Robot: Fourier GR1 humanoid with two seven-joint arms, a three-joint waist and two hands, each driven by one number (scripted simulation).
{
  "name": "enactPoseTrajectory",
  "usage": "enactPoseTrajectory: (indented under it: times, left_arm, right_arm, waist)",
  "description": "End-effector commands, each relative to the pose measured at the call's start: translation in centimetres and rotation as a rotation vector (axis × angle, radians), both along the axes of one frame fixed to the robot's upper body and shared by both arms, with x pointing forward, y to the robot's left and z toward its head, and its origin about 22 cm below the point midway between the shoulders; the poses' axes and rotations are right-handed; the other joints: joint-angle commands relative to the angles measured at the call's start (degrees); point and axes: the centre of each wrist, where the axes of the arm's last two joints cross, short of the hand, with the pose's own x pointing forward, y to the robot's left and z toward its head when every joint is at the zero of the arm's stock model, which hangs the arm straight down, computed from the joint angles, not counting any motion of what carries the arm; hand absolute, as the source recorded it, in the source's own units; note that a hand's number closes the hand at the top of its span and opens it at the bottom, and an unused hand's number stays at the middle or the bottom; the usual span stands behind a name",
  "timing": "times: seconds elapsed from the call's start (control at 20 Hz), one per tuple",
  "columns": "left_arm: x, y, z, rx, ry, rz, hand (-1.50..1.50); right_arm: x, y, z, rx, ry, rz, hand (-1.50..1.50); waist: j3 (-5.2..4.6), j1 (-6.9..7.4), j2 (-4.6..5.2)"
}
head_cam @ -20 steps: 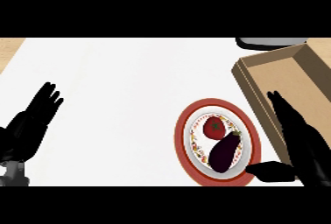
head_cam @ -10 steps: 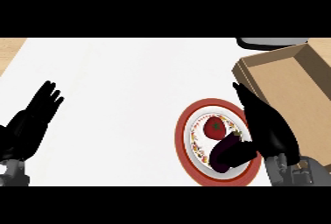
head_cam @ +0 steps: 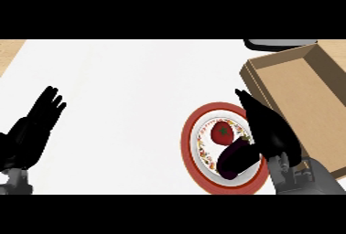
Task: Pick the tomato from the plate and place it in the cardboard box
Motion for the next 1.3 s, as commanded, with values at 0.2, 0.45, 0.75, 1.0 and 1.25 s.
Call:
enactPoseTrajectory:
  times: [0.2,0.45,0.75,1.0,1.25]
  left_arm:
    - [-0.7,-0.2,0.3,-0.002,0.011,-0.004,0.0]
    - [-0.4,1.7,-0.6,-0.016,0.001,0.004,0.0]
    - [-0.3,1.2,0.0,-0.005,0.007,-0.017,0.0]
    - [0.1,-0.5,-0.5,-0.016,-0.003,-0.016,0.0]
    - [0.3,0.3,0.8,-0.022,0.012,-0.002,0.0]
  right_arm:
    - [-0.3,1.3,-1.4,-0.064,0.084,-0.072,-1.5]
    - [0.4,1.7,0.9,-0.097,0.034,-0.064,-1.5]
    - [0.7,2.9,-1.9,-0.15,0.053,-0.068,-1.5]
    - [2.0,4.2,-1.9,-0.149,0.091,-0.056,-1.5]
    - [3.2,3.9,-3.6,-0.176,0.139,-0.088,-1.5]
  waist:
    - [0.07,-0.03,-0.02]
    - [0.02,-0.17,0.01]
    - [0.03,-0.06,0.05]
    - [0.04,-0.1,0.09]
    - [0.05,-0.06,0.1]
